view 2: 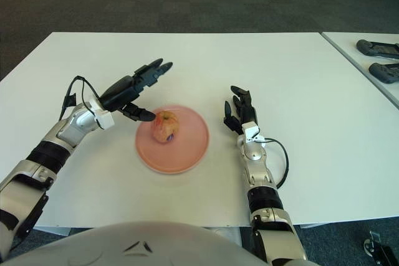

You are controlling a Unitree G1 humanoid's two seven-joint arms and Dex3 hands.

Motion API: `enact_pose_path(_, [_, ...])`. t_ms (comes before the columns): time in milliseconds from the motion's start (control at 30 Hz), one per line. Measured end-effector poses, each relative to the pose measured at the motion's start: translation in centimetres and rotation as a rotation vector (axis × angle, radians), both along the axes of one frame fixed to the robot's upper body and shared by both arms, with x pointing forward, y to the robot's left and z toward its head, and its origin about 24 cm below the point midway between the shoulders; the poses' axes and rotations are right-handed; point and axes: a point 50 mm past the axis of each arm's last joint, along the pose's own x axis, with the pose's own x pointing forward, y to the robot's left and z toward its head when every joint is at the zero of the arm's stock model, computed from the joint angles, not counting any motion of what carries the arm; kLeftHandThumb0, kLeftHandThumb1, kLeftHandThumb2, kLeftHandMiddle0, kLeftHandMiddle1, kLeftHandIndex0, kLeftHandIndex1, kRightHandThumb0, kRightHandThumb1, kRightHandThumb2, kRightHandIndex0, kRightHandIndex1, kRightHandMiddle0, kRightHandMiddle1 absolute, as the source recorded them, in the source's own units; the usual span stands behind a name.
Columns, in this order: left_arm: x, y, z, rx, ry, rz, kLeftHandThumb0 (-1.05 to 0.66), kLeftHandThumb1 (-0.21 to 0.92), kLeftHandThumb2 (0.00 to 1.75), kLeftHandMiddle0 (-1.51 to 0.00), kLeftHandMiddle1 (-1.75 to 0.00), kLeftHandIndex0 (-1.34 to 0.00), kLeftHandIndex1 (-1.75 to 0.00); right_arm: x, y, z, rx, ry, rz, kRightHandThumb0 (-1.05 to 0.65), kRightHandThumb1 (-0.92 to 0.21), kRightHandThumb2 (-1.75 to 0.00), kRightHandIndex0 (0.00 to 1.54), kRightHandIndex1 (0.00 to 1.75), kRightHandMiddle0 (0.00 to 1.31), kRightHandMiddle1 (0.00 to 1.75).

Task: Put the apple into the plate.

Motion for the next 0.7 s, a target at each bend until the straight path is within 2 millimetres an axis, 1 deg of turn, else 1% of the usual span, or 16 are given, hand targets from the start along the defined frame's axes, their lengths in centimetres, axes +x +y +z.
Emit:
enact_pose_path(67, [0.6,0.3,-0.2,-0.104,0.043,0.036,-1.02,0.92,0.76,0.0,0.0,-0.01,-0.02,0.0,0.0,-0.1,0.001,0.005,0.0,-0.75,-0.92,-0.73,0.25,0.0,0.0,0.76])
enact_pose_path(100, [1.0,0.5,-0.5,-0.147,0.065,0.065,-1.01,0.92,0.78,0.0,0.0,-0.01,-0.02,0.0,0.0,0.0,0.001,-0.001,0.002,-0.75,-0.92,-0.73,0.25,0.0,0.0,0.76])
enact_pose_path(167, [1.6,1.0,-1.2,-0.198,0.1,0.123,-1.0,0.92,0.87,0.0,0.0,-0.01,-0.02,0.0,0.0,0.0,0.001,0.001,0.002,-0.75,-0.92,-0.73,0.25,0.0,0.0,0.76])
enact_pose_path(300, [2.2,2.1,-2.1,-0.363,0.121,0.287,-0.99,0.92,0.97,0.0,0.0,0.0,-0.01,-0.1,0.1,-0.1,0.002,0.006,0.005,-0.76,-0.92,-0.73,0.25,0.0,0.0,0.76])
enact_pose_path(500, [2.5,3.3,-1.8,-0.557,0.082,0.459,-0.98,0.92,1.08,0.0,0.0,-0.02,-0.02,0.0,0.1,0.1,0.002,-0.001,0.005,-0.76,-0.92,-0.73,0.26,0.0,0.0,0.77])
enact_pose_path(600, [2.6,3.9,-1.3,-0.659,0.038,0.546,-0.95,0.92,1.09,-0.03,0.0,-0.01,-0.22,-0.1,0.1,0.1,0.002,-0.001,0.005,-0.76,-0.92,-0.73,0.26,0.0,0.0,0.77])
enact_pose_path(700, [2.6,4.4,-0.8,-0.77,0.009,0.614,-0.94,0.92,1.07,-0.05,-0.01,0.0,-0.34,-0.1,0.0,0.0,0.002,0.005,0.003,-0.76,-0.92,-0.73,0.26,0.0,0.0,0.76])
